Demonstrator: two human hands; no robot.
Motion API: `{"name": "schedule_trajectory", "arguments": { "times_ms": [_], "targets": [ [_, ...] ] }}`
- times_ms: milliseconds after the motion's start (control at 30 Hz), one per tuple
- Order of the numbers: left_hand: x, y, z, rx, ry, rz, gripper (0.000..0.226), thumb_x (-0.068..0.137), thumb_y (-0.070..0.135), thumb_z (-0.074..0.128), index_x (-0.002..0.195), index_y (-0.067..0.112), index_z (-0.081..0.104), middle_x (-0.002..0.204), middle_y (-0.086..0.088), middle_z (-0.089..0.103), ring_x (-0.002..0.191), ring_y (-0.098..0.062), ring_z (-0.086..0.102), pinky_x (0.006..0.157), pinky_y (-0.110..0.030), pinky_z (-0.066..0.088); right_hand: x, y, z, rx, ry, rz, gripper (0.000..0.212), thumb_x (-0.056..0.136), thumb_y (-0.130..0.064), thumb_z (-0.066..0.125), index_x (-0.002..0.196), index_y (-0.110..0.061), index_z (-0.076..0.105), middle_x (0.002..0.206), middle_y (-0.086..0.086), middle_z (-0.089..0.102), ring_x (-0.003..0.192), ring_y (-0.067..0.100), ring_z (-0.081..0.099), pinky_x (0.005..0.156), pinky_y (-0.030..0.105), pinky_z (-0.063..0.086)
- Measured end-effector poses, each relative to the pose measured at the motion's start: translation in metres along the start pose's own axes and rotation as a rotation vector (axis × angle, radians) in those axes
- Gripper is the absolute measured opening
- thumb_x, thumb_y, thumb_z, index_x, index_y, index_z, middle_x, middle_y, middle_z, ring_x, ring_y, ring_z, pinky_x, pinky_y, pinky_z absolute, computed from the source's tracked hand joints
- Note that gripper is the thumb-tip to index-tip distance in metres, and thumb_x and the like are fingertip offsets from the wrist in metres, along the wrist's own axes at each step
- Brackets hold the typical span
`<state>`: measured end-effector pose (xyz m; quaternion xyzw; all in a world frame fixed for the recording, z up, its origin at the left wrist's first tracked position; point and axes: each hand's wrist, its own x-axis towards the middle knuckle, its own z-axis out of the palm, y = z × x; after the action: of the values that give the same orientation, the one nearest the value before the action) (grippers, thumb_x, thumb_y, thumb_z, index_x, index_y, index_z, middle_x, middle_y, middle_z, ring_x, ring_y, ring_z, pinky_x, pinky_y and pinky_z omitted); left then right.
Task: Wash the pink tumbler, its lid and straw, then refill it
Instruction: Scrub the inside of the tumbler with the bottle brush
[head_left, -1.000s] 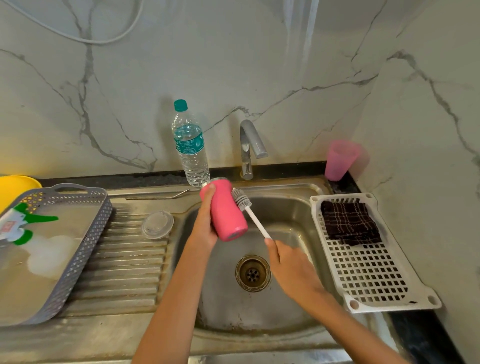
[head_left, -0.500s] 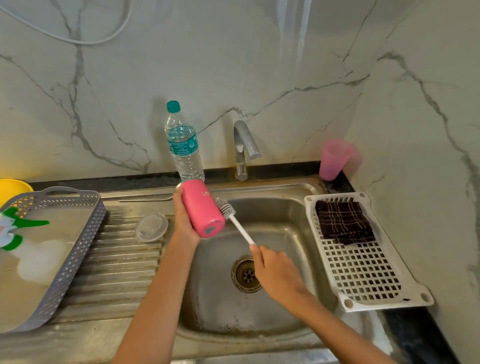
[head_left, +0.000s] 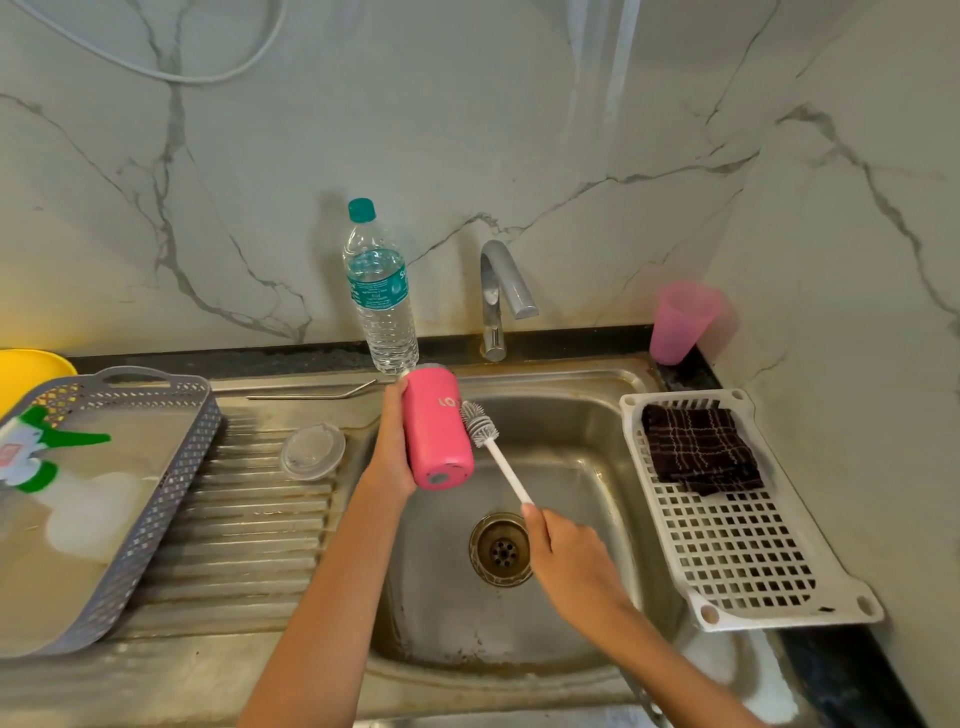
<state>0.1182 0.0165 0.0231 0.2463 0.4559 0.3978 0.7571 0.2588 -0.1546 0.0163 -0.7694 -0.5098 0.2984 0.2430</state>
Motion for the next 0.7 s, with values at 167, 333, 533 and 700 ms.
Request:
{"name": "schedule_trajectory", "arguments": {
  "times_ms": [167, 333, 533, 700],
  "targets": [
    [-0.004, -0.007, 0.011, 0.068, 0.008, -0.008, 0.053, 0.086, 0.058, 0.061, 0.12, 0.017, 0.058, 0.095, -0.009, 0.071, 0.084, -0.024, 0.069, 0.077, -0.039, 0.057, 0.013, -0.006, -0.008, -0.027, 0.028, 0.006, 0.043, 0.102, -0.047, 0.024, 0.08, -0.021, 0.05, 0.069, 0.0, 0.056, 0.071, 0.024, 0.057, 0.065, 0.034, 0.044],
    [-0.006, -0.008, 0.018, 0.112, -0.011, -0.042, 0.06, 0.082, 0.055, 0.068, 0.126, 0.018, 0.054, 0.106, -0.012, 0.071, 0.091, -0.027, 0.069, 0.071, -0.038, 0.058, 0.049, -0.018, -0.02, 0.002, 0.067, 0.025, 0.049, 0.102, -0.046, 0.023, 0.086, -0.015, 0.058, 0.084, 0.01, 0.063, 0.086, 0.032, 0.059, 0.073, 0.037, 0.045],
    [0.002, -0.008, 0.015, -0.101, 0.075, 0.03, 0.063, 0.082, 0.059, 0.066, 0.126, 0.017, 0.054, 0.098, -0.012, 0.071, 0.083, -0.026, 0.07, 0.071, -0.039, 0.061, 0.025, -0.015, -0.011, -0.087, 0.028, -0.045, 0.047, 0.102, -0.047, 0.021, 0.085, -0.02, 0.054, 0.081, 0.008, 0.065, 0.08, 0.029, 0.063, 0.069, 0.038, 0.049],
    [0.003, -0.022, 0.009, -0.039, 0.042, -0.046, 0.055, 0.089, 0.064, 0.052, 0.114, 0.016, 0.058, 0.08, -0.008, 0.073, 0.07, -0.022, 0.071, 0.064, -0.036, 0.06, 0.017, -0.001, -0.011, -0.112, 0.03, -0.016, 0.045, 0.101, -0.049, 0.022, 0.087, -0.02, 0.053, 0.078, 0.007, 0.064, 0.078, 0.03, 0.063, 0.066, 0.037, 0.047]
  ]
}}
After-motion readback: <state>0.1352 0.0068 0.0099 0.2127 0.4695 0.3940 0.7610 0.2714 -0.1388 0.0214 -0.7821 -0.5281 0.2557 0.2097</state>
